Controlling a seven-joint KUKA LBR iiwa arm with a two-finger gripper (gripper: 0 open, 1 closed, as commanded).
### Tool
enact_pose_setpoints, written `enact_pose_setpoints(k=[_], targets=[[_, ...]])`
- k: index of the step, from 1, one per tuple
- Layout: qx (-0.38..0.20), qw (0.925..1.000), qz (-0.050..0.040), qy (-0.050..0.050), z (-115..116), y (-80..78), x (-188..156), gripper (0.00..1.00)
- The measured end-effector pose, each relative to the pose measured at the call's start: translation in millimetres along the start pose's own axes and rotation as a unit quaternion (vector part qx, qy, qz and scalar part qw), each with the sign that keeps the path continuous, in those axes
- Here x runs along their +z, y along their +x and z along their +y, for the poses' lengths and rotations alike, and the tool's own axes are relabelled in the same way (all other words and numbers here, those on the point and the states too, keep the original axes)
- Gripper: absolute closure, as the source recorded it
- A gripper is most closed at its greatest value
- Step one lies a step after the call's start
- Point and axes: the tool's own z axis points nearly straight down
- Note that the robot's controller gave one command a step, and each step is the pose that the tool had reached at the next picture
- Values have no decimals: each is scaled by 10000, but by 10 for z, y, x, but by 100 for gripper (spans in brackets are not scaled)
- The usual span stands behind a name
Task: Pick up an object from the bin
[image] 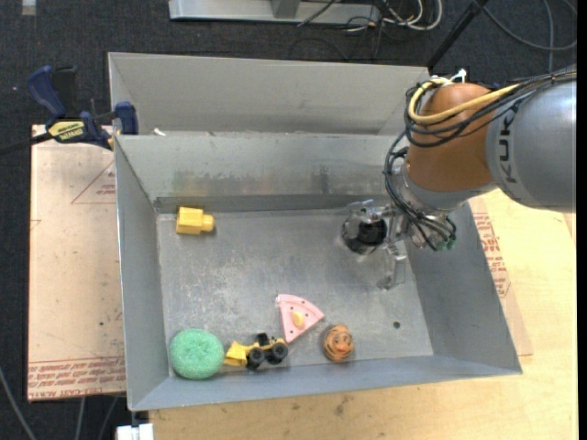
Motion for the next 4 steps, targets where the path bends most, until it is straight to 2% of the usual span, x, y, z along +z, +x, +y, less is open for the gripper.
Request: enact_pose_setpoints(k=[1, 2, 3, 4], targets=[[-618, 9981, -28, 16, -25, -186, 105, 0], [-596, 9982, -40, 19, -466, -280, 138, 100], [-596, 9982, -40, 19, -466, -280, 138, 100], [-553, 9985, 10, -6, -432, -219, -317, 100]])
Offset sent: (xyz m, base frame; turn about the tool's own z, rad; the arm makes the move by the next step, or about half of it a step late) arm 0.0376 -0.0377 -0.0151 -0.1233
